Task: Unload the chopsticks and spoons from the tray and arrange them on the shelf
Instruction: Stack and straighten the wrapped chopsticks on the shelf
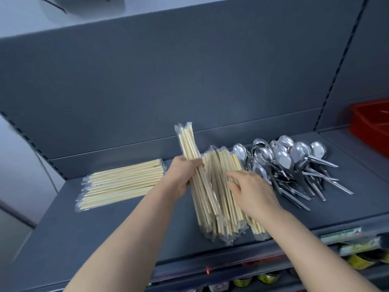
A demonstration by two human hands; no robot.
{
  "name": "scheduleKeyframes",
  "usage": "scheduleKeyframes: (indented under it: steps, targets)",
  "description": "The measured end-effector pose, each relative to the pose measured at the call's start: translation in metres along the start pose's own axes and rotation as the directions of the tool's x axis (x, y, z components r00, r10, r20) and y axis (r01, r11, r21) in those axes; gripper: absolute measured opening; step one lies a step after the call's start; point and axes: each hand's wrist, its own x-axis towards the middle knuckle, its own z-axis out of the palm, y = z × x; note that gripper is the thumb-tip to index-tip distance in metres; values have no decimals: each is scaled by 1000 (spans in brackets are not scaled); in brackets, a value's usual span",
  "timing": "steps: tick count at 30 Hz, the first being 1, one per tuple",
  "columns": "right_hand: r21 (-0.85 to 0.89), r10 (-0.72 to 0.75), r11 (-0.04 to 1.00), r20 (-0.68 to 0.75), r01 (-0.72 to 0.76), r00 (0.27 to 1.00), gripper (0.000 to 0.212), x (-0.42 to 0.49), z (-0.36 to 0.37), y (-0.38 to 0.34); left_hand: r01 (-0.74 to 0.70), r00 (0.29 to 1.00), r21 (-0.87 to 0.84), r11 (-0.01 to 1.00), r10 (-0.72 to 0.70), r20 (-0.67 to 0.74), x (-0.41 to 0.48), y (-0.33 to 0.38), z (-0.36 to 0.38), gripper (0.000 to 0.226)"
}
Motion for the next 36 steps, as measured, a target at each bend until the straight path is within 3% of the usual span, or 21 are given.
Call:
scheduleKeyframes:
  steps: [2, 4, 5, 8, 12, 16, 22, 26, 29, 31, 33, 36]
  targets:
    - [239, 1, 971, 78, -19, 997, 50, 4, -3, -17, -138, 988, -68, 988, 142, 61, -11, 10, -10, 8]
    - [502, -23, 860, 218, -93, 976, 65, 4, -6, -42, -272, 953, -65, 960, 278, 117, -22, 20, -18, 5]
    - [573, -30, 810, 252, -124, 967, 62, 4, -5, -53, -328, 934, -46, 943, 332, 134, -25, 22, -21, 4]
    - [659, 15, 737, 210, -153, 978, 25, 7, 14, -79, -486, 867, 69, 871, 471, 161, -35, 24, -29, 14]
    - [676, 48, 724, 148, -137, 988, 13, 9, 39, -97, -585, 809, 168, 794, 556, 190, -40, 20, -42, 36]
    - [645, 20, 751, 191, -141, 981, 19, 4, 52, -103, -587, 808, 220, 779, 544, 228, -41, 12, -56, 35]
    - [645, 23, 747, 215, -160, 976, 11, 5, 61, -114, -553, 829, 193, 811, 512, 223, -40, 6, -67, 42]
    - [638, 26, 756, 190, -144, 981, 9, 9, 68, -128, -530, 843, 182, 828, 492, 216, -44, 7, -88, 36]
    - [645, -1, 756, 171, -112, 985, 11, 8, 79, -140, -472, 877, 127, 872, 449, 171, -47, -1, -111, 15]
    - [635, -21, 766, 181, -100, 983, 9, 9, 87, -149, -462, 882, 117, 879, 441, 165, -50, -5, -124, 12]
    - [585, -69, 810, 162, -39, 984, 9, 15, 92, -161, -453, 890, 70, 889, 445, 102, -54, -4, -138, 20]
    - [304, -152, 949, 201, 86, 968, 12, 29, 96, -176, -416, 882, 12, 909, 406, -241, -54, -5, -170, 54]
